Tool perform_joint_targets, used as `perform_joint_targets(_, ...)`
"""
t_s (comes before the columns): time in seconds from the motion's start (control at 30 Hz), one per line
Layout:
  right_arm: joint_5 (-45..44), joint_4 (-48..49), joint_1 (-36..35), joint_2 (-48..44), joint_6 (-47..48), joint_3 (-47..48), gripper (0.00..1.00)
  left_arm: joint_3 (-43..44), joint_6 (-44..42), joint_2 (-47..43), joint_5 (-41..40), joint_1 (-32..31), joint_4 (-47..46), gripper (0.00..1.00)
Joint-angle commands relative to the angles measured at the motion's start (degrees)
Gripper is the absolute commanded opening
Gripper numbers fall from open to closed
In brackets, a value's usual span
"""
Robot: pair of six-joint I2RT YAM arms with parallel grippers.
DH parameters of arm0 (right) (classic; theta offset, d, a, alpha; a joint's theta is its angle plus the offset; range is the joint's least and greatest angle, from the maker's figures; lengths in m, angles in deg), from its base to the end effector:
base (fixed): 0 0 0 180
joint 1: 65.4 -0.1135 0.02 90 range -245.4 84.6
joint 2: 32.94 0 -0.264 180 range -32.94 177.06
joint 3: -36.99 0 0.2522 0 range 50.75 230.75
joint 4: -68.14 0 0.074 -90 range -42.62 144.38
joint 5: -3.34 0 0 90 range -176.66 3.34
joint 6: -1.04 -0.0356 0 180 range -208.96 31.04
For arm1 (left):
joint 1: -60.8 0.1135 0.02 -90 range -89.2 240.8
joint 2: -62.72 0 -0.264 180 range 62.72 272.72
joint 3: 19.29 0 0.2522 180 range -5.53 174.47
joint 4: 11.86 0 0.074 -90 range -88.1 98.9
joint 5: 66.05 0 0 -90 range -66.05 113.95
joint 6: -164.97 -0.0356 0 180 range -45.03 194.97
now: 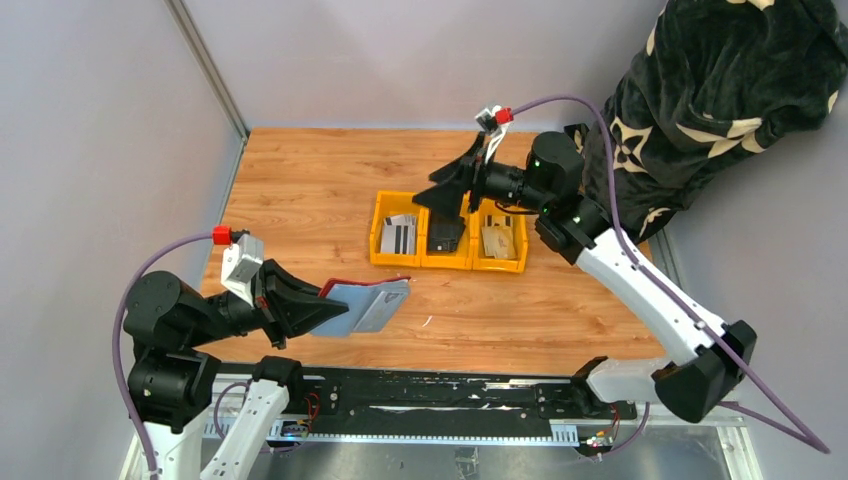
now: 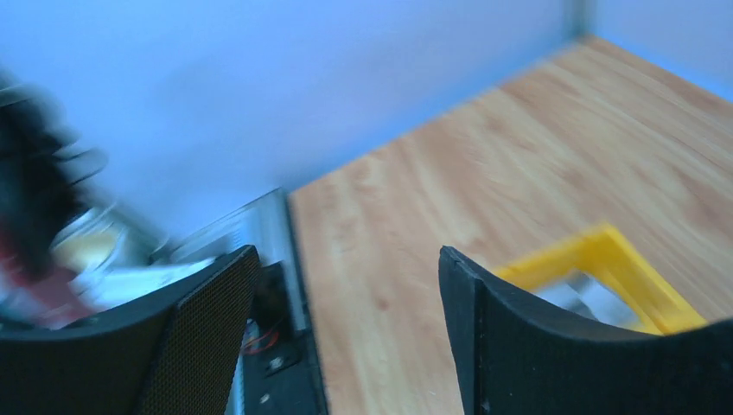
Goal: Take the credit cards out of the card holder
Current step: Place the credit card in the storage box, then remove the credit card from the card holder.
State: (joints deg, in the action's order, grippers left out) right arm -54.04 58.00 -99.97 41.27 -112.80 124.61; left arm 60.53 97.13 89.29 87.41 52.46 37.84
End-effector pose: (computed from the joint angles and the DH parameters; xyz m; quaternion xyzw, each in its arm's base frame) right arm 0.2339 0.1845 0.4320 -0.2649 0.6370 0.5088 0.5150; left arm 0.0196 -0.0351 0.4392 0.3104 0.6244 -0.5105 0.5032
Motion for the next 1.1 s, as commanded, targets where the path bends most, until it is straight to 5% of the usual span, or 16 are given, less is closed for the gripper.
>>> perform_joint_targets(0.0,20.11,-1.43,-9.34,-1.46,7.67,4.63,0.80,-1.13,-2.84,0.59,2.33,0.08,0.00,0.00)
perform_joint_targets(0.2,20.74,-17.51,-24.06,0.32,21.62,12.77,0.82,-1.90,-5.18,0.33,4.20,0.08,1.76,0.00)
perform_joint_targets(0.47,16.55,-27.28,-32.08,5.07,29.26,18.89,0.77,-1.74,-7.01,-0.11,6.93,0.07,3.65,0.00)
perform_joint_targets(0.53,15.90,-28.40,-32.88,6.14,29.50,19.89,0.68,-1.64,-6.96,-0.19,7.18,0.08,3.68,0.00)
perform_joint_targets(0.67,16.10,-28.80,-33.10,7.87,28.07,21.45,0.29,-1.14,-6.78,-0.46,7.03,0.08,3.77,0.00)
perform_joint_targets(0.77,13.48,-27.41,-33.11,7.53,26.47,21.37,0.13,-0.69,-6.77,-0.55,6.81,0.08,3.75,0.00)
perform_joint_targets(0.83,11.01,-25.07,-33.06,5.76,25.23,19.55,0.01,-0.32,-6.26,-0.76,5.82,0.08,3.77,0.28)
perform_joint_targets(0.87,9.50,-23.08,-32.92,4.53,24.45,18.12,0.00,-0.20,-5.99,-0.87,5.35,0.07,3.78,0.48)
perform_joint_targets(0.93,6.99,-16.61,-32.22,1.56,21.27,14.13,0.00,0.13,-4.95,-1.26,3.63,0.08,3.84,0.72)
perform_joint_targets(1.07,1.23,3.02,-30.16,-6.00,10.36,2.13,0.00,0.53,-3.74,-2.44,0.91,0.08,4.12,0.85)
